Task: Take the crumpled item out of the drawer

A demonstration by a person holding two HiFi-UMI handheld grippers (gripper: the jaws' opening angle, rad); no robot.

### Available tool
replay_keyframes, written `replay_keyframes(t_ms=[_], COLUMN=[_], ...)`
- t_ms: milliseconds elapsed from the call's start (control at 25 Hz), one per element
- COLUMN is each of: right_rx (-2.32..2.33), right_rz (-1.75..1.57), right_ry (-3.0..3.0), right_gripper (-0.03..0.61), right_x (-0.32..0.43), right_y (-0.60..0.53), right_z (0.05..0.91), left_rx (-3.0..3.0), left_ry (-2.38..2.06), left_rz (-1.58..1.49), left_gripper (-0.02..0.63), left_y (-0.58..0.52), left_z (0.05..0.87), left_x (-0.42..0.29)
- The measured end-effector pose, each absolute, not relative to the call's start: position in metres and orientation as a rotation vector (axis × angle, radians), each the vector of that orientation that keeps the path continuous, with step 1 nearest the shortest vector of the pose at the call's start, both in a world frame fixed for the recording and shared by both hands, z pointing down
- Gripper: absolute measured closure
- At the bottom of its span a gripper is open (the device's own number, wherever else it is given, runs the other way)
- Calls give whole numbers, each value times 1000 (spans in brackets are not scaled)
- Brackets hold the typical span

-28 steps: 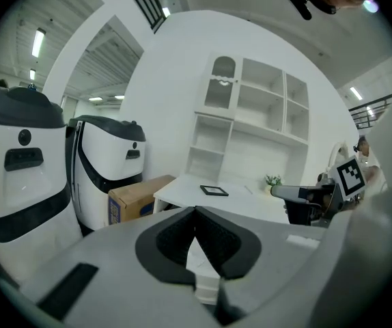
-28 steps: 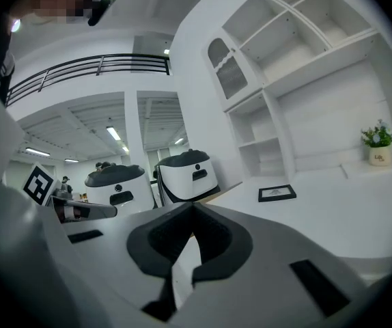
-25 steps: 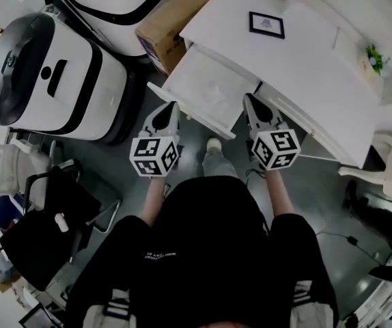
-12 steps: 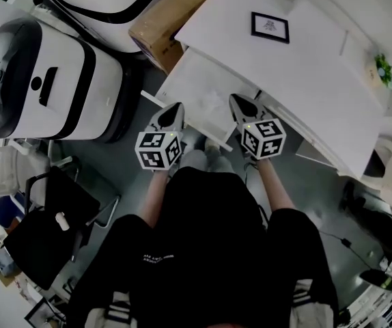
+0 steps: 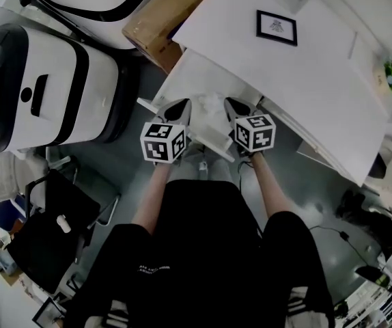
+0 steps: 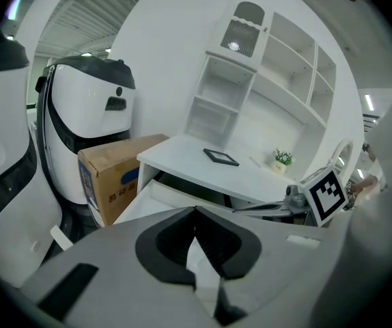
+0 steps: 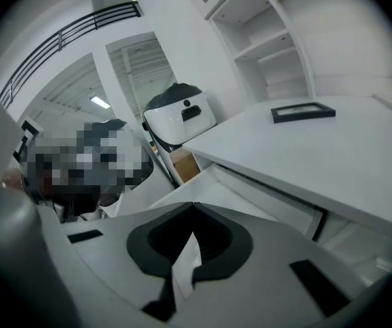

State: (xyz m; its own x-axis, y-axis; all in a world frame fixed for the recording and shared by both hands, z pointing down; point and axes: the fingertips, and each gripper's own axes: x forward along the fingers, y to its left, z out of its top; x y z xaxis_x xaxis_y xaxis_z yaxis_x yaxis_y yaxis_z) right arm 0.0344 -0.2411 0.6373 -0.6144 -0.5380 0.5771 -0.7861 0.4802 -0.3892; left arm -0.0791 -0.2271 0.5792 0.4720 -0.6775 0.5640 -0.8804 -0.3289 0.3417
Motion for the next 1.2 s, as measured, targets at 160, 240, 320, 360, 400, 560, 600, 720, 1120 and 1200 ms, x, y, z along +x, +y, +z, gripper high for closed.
replay_keyframes(t_ms=[160,240,320,360,400,560,600,720,1120,1200], right_rx=[1058,1039,1026,1023,1019,1003,1001,994,958,948], right_rz=[977,993,1010,1007,999,988,987,981,917,914], right_ry=[-2255,-2206,-2164,-2147,-2134,-2095,-2087,-2042,-1926,-1905], right_gripper=[586,546,514,501,484,430,425,405,360,360], right_x=[32,32,31,31,30,21,19,15,12,13], right_y=[-243,-244,-246,-247,-248,-258,-261,-268,-277,-277], right_z=[683,706,725,733,740,760,764,779,816,821], left_rx=[2094,2089,2081,2077,2073,2058,2053,2043,2028,2026], left_ry=[-1261,-1254,-1249,-1247,-1246,-1241,-1240,-1234,-1232,-1233], left_rz=[444,456,451,447,444,441,438,432,410,410], left_gripper=[616,615,615,615,615,615,615,615,615,615], left_y=[-237,-239,-241,-241,-242,-244,-245,-246,-252,-252], left_z=[589,593,597,599,601,607,608,612,617,617], left_x=[-78,-79,-80,-79,-79,-81,-81,-80,-82,-81])
